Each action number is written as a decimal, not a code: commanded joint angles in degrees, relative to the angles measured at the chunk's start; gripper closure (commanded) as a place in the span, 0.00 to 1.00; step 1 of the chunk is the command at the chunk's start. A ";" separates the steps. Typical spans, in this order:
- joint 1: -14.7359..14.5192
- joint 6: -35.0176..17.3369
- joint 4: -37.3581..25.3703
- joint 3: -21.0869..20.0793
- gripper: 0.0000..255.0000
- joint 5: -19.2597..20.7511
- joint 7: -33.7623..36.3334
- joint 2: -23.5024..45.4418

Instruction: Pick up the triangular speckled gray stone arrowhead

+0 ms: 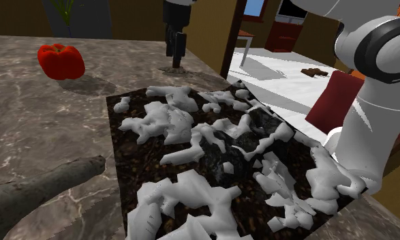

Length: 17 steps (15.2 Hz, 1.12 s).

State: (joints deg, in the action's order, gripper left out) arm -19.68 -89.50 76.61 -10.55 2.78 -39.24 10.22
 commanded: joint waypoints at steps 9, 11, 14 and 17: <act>0.20 -4.18 5.55 0.04 1.00 -0.28 -0.10 -1.41; 0.21 -4.21 5.61 0.05 1.00 -0.28 -0.11 -1.44; 0.22 -4.23 5.69 0.05 1.00 -0.30 -0.12 -1.51; 0.11 -2.38 3.19 0.01 1.00 -0.17 -0.07 -0.85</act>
State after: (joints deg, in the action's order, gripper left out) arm -19.52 -92.56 80.63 -10.51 2.58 -39.34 9.18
